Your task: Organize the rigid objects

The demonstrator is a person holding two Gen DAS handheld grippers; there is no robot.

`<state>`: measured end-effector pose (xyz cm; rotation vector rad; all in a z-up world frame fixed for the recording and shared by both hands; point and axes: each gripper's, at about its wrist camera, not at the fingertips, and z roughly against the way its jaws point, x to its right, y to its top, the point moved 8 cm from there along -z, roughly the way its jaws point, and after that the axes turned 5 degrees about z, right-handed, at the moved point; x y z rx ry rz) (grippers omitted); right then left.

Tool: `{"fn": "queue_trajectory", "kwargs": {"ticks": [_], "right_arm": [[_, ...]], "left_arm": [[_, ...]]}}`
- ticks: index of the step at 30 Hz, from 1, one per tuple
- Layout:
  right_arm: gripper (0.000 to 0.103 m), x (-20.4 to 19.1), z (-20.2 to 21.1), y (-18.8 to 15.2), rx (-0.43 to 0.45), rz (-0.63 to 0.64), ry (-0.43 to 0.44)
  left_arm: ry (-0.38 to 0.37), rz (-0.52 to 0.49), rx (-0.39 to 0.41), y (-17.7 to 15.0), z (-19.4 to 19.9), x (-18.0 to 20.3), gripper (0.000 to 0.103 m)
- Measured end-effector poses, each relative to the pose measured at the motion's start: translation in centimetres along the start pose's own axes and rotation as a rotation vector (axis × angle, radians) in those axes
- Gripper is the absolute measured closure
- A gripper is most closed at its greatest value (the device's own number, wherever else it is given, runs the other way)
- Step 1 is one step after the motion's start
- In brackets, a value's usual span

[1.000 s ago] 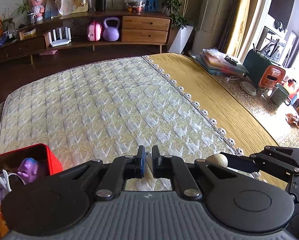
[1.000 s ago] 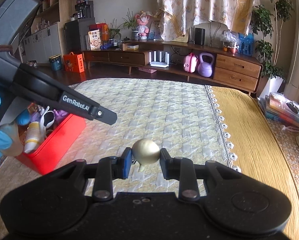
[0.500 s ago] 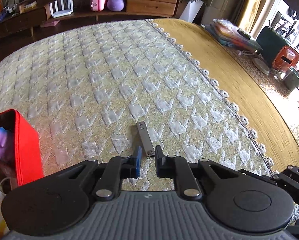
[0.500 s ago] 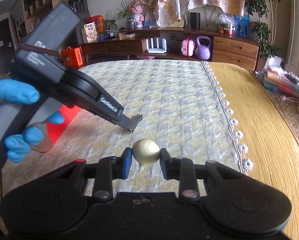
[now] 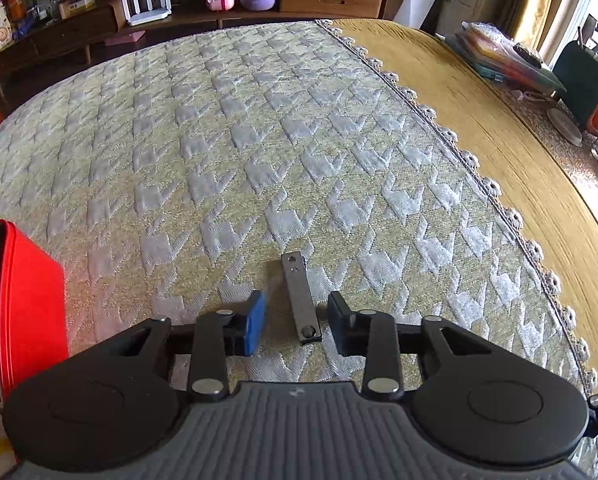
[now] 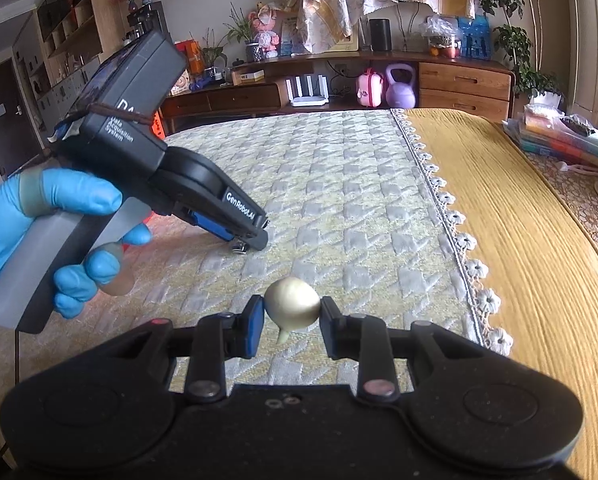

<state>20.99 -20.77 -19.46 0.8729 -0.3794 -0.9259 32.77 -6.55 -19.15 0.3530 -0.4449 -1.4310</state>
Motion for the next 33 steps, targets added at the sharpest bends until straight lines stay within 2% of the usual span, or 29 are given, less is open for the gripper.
{"fn": "queue_trajectory", "kwargs": {"ticks": [1,2,3,7,15,25,33], "right_arm": [[0.074,0.0,0.0,0.0,0.001,-0.002,0.0],[0.074,0.1,0.0,0.0,0.001,-0.005,0.0],[0.074,0.1,0.0,-0.1,0.002,-0.007,0.0],[0.074,-0.2,0.3,0.0,0.003,-0.002,-0.004],[0.074,-1.9,1.6,0.8,0.02,0.014,-0.005],[0.074,-6.1,3.5,3.0,0.057,0.06,0.03],[0.074,-11.1,3.4,4.8,0.063,0.125,0.084]], "left_arm": [[0.004,0.0,0.004,-0.1,0.1,0.0,0.078],[-0.004,0.004,0.006,-0.1,0.1,-0.1,0.09],[-0.007,0.009,0.008,-0.1,0.1,-0.2,0.091],[0.003,0.011,0.026,-0.4,0.7,-0.5,0.091],[-0.033,0.069,0.043,-1.1,4.2,-3.1,0.091],[-0.096,0.171,0.077,-2.9,10.7,-8.9,0.091],[-0.087,0.211,0.113,-4.6,15.0,-14.1,0.091]]}}
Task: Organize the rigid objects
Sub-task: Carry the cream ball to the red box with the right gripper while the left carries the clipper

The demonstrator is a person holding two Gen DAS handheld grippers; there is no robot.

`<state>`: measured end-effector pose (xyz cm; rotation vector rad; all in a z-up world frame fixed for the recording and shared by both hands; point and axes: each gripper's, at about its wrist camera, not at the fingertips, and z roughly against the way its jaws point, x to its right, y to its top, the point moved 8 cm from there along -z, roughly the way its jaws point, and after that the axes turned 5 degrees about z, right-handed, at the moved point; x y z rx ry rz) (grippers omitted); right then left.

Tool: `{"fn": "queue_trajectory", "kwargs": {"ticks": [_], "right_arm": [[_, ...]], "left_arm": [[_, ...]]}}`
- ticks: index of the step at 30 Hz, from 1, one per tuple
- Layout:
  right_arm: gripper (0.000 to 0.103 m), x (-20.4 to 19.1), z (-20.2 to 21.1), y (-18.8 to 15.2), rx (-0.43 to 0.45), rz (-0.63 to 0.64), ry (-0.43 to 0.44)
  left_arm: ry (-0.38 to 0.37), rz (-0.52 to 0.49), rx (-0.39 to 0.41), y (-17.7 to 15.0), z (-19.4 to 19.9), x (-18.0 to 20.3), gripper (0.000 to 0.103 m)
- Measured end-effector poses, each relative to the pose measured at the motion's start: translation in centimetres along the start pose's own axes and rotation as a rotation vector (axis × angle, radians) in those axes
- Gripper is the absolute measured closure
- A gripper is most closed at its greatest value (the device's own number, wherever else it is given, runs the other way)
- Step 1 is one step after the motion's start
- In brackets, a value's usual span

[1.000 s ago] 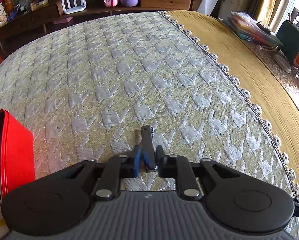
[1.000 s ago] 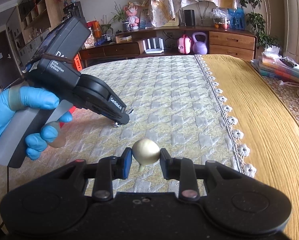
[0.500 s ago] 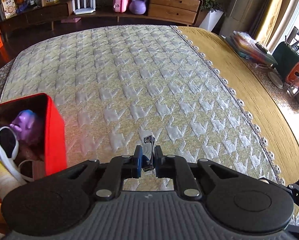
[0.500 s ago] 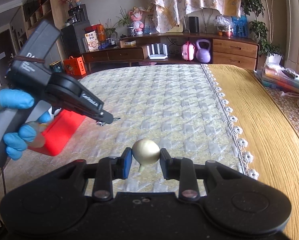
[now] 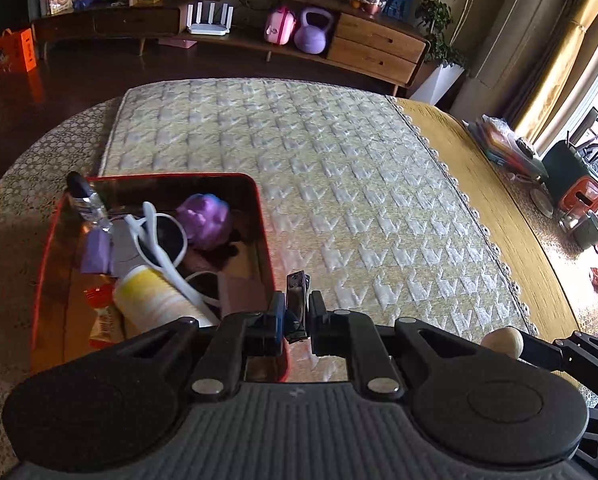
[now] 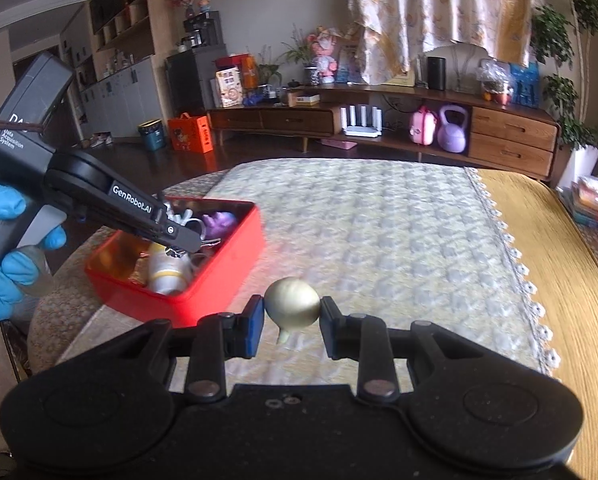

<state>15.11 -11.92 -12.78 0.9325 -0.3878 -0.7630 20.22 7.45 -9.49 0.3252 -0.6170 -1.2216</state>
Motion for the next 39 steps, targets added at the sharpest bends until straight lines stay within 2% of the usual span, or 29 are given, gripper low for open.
{"fn": "queue_trajectory", "kwargs": {"ticks": [10,14,21,29,39], "right_arm": [[0.074,-5.6,-2.8,2.4,-0.01,0.063,0.055],[0.074,-7.1,-4.7,3.1,-0.026,0.078,0.074],[0.074,-8.7,-9.1,3.7,-0.075,0.135,0.077],[0.074,-9.1,-13.0,3.8,-0.115,0.156,0.059],[0.074,-10.3,-14.9,3.6,-0.15,0.218,0.053]], "left_arm": [[0.053,0.067,0.047,0.5,3.2,-7.6,0.091],[0.075,0.096,0.038,0.5,3.0,-10.2,0.091],[0.146,0.081,0.026,0.5,1.2,-13.2,0.091],[0.165,0.022,-0.015,-0.1,-0.9,-13.7,0.091],[0.181,-0.021,-0.04,-1.4,-2.1,-13.7,0.091]]}}
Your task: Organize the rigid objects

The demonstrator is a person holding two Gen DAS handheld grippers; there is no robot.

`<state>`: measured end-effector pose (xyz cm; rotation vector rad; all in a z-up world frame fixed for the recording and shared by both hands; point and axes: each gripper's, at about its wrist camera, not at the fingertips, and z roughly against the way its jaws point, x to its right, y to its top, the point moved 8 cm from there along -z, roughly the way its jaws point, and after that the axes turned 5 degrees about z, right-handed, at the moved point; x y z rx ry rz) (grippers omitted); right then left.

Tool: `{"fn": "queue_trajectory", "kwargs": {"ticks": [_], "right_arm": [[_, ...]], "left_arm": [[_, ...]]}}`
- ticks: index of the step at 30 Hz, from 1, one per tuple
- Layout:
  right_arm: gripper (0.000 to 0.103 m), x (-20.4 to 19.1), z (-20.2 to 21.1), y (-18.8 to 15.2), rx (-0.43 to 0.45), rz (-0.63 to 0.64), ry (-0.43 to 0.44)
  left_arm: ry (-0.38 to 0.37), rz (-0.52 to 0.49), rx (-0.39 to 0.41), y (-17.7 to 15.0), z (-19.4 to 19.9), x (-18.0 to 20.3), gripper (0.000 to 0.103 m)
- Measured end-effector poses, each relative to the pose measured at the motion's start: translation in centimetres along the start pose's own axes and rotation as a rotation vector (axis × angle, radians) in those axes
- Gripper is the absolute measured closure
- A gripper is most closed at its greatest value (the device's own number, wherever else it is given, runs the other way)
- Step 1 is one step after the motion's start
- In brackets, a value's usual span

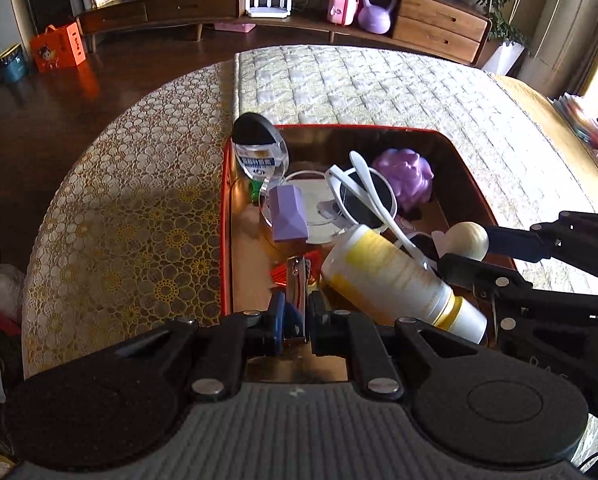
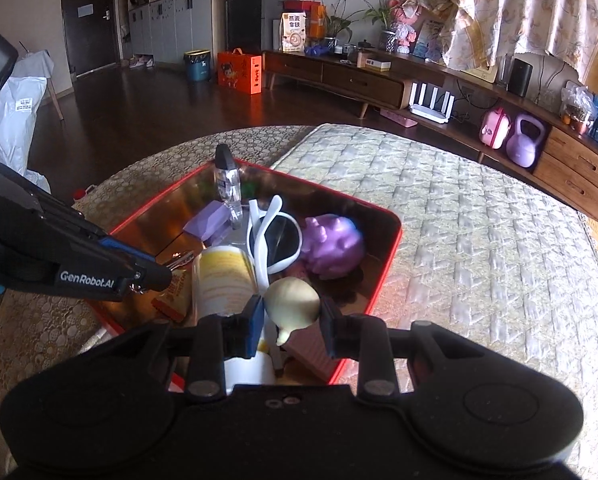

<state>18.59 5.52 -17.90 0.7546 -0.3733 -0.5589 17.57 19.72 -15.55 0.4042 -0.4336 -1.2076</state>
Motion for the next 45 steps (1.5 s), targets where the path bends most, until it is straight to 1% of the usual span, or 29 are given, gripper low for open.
{"fn": "queue_trajectory", "kwargs": {"ticks": [3,11,15,19,23,25,27,28,29,31,32,33,34,35,36,38,39,41,43,45], "right_arm": [[0.073,-0.1,-0.1,0.0,-0.004,0.004,-0.005],[0.065,0.1,0.5,0.0,-0.007,-0.007,-0.013],[0.065,-0.1,1.0,-0.1,-0.005,-0.013,-0.009],[0.061,-0.4,2.0,0.0,0.01,-0.013,-0.005],[0.06,-0.5,3.1,0.2,0.025,-0.027,0.0],[0.06,-0.5,3.8,0.2,0.033,-0.035,0.001],[0.055,-0.6,4.7,0.3,0.046,-0.051,0.012],[0.043,-0.6,5.2,0.3,0.058,-0.059,0.018],[0.038,-0.6,5.8,0.3,0.076,-0.064,0.02],[0.038,-0.6,6.8,0.2,0.096,-0.069,0.021],[0.037,-0.6,7.2,0.1,0.1,-0.071,0.022],[0.037,-0.5,7.5,0.0,0.105,-0.076,0.02],[0.036,-0.4,8.0,-0.1,0.111,-0.081,0.019],[0.036,-0.4,8.4,-0.2,0.116,-0.084,0.019],[0.036,-0.3,8.7,-0.3,0.121,-0.086,0.017],[0.035,-0.2,9.4,-0.4,0.136,-0.093,0.014],[0.034,-0.1,9.8,-0.5,0.144,-0.101,0.015],[0.026,0.0,10.6,-0.6,0.161,-0.111,0.022],[0.02,0.0,11.5,-0.9,0.186,-0.122,0.018],[0.018,0.2,12.2,-1.2,0.203,-0.137,0.027]], "left_arm": [[0.003,-0.009,0.0,-0.4,-0.3,0.0,0.091],[0.016,-0.019,-0.003,-0.8,-0.5,0.7,0.091],[0.018,-0.016,-0.004,-1.0,-0.4,0.9,0.091],[0.018,-0.019,0.013,-1.1,0.3,1.2,0.091],[0.02,-0.015,0.035,-1.1,1.2,1.4,0.086],[0.021,-0.015,0.051,-1.0,1.7,1.4,0.085],[0.026,-0.016,0.066,-1.0,2.3,1.5,0.085],[0.026,-0.015,0.072,-0.9,2.7,1.5,0.085],[0.023,-0.013,0.078,-1.0,3.0,1.6,0.085],[0.019,-0.015,0.094,-1.0,3.7,1.7,0.084],[0.02,-0.019,0.103,-1.0,4.0,1.9,0.08],[0.024,-0.024,0.114,-1.0,4.4,2.0,0.073],[0.024,-0.026,0.123,-1.1,4.8,2.1,0.07],[0.021,-0.029,0.135,-1.1,5.2,2.3,0.059],[0.019,-0.031,0.151,-1.1,5.6,2.4,0.044],[0.017,-0.037,0.189,-1.1,6.6,2.8,0.032],[0.018,-0.042,0.202,-1.1,7.0,2.9,0.031],[0.017,-0.047,0.21,-1.2,7.5,3.2,0.031],[0.006,-0.046,0.219,-1.4,8.1,3.6,0.031],[0.009,-0.047,0.232,-1.5,8.6,3.8,0.029]]}}
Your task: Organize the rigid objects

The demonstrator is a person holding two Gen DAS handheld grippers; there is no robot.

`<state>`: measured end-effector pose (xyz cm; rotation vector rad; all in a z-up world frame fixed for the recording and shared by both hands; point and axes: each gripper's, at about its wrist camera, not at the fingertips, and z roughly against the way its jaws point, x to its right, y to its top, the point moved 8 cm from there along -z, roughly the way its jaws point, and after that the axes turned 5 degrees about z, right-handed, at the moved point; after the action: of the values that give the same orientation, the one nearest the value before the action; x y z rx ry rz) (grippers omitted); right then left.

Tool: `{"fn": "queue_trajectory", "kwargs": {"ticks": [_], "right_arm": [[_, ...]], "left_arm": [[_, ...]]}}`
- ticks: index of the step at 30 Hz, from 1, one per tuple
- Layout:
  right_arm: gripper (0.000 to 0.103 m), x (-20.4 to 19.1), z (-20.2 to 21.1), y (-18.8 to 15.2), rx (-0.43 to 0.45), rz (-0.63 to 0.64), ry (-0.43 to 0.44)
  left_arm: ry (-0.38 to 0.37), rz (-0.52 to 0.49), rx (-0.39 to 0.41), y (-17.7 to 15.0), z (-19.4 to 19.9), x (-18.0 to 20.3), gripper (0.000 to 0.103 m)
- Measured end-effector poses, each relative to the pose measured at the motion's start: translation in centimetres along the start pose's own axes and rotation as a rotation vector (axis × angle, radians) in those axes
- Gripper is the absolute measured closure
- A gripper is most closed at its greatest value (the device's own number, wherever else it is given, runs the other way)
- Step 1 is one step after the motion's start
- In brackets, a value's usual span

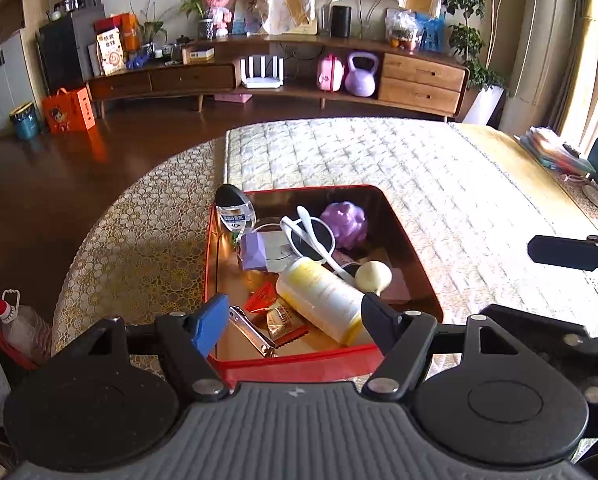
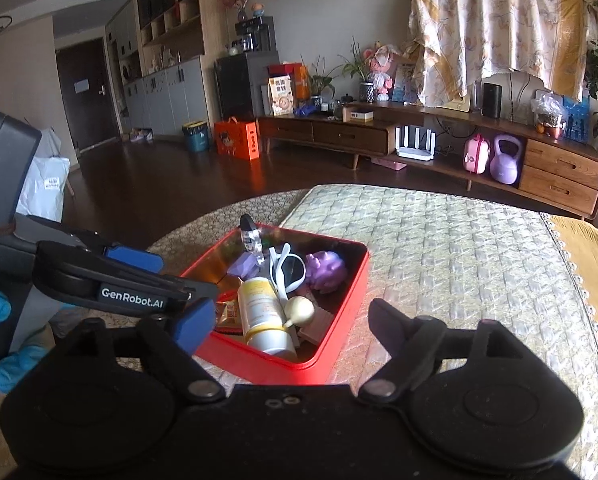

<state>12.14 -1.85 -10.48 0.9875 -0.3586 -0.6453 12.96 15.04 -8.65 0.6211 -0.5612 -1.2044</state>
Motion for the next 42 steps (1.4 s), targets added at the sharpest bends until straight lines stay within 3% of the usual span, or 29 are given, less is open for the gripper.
{"fn": "queue_trajectory", "kwargs": {"ticks": [2,6,13,18,42], "right_arm": [[0.009,0.2,0.9,0.0,0.025,-0.018,0.009],[0.001,0.5,2.6,0.0,0.076,-0.04,0.019],[0.0,1.7,5.0,-0.3,0.128,-0.114,-0.006],[0.0,2.0,6.4,-0.7,0.149,-0.124,-0.028],[0.0,2.6,7.2,-2.7,0.135,-0.156,-0.051]], "left_arm": [[-0.004,0.0,0.017,-0.1,0.7,0.3,0.025],[-0.015,-0.01,0.053,-0.3,2.1,1.1,0.021],[-0.047,-0.009,0.078,-1.0,3.9,2.2,0.017],[-0.066,0.019,0.081,-1.7,4.9,2.8,0.003],[-0.026,-0.011,0.08,-4.0,5.9,4.8,0.002]]}}
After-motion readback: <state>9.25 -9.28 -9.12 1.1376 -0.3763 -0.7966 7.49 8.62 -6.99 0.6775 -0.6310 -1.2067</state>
